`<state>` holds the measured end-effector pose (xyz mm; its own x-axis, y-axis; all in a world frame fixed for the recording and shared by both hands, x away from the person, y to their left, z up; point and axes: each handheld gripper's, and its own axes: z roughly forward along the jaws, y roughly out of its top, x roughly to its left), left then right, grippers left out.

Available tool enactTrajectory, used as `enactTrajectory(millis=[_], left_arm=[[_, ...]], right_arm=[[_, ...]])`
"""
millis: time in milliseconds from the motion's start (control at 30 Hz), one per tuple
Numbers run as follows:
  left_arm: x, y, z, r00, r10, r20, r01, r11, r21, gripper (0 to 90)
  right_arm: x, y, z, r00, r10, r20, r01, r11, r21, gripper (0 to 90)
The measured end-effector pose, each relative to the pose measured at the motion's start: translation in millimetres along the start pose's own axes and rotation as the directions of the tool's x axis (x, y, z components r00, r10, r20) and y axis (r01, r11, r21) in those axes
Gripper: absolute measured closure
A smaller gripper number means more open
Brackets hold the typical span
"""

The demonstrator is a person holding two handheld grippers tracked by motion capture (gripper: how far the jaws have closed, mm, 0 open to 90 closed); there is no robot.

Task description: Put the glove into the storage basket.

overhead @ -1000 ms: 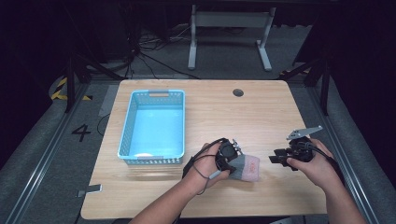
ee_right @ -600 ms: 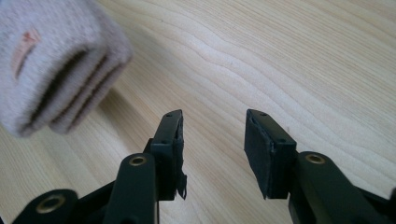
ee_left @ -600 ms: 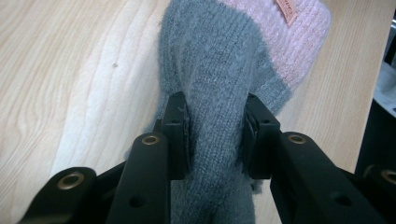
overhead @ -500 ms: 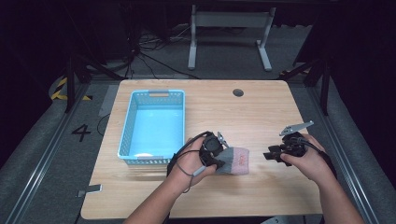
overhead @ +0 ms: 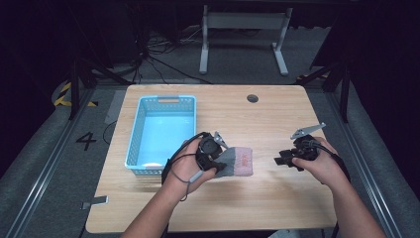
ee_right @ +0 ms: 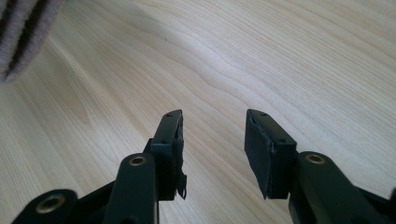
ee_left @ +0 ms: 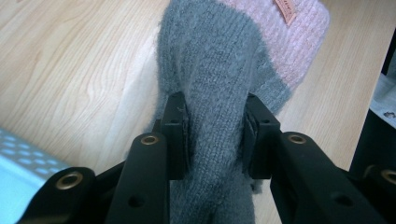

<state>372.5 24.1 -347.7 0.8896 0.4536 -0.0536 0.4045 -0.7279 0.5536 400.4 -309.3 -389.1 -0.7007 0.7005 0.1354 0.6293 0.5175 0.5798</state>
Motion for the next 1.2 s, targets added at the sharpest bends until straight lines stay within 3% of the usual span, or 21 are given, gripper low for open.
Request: enactTrajectory(millis=[467, 700, 967, 1200], left_arm=[[23.3, -6.5, -20.9, 0.9996, -0.007, -0.029, 0.007, 0.9999, -0.008, 67.1], [38.2, -10.7, -28.9, 0.9995, -0.010, -0.030, 0.010, 0.9997, -0.020, 67.0], [60.9, -17.9, -48.2, 0.9976, -0.023, -0.065, 0.020, 0.9990, -0.039, 66.9], [79.2, -21.7, -53.3, 0.9965, -0.026, -0.079, 0.022, 0.9986, -0.047, 66.8]], right_arm=[[-2.2, 2.2, 4.9, 1.0000, 0.000, -0.006, 0.000, 1.000, 0.006, 57.6], [-5.5, -6.5, 3.8, 0.9995, 0.029, 0.008, -0.029, 0.999, 0.016, 57.5], [-8.8, -20.4, -0.2, 0.9976, 0.067, 0.020, -0.067, 0.997, 0.025, 57.1], [-10.5, -29.4, -4.9, 0.9953, 0.091, 0.034, -0.092, 0.996, 0.020, 57.0]])
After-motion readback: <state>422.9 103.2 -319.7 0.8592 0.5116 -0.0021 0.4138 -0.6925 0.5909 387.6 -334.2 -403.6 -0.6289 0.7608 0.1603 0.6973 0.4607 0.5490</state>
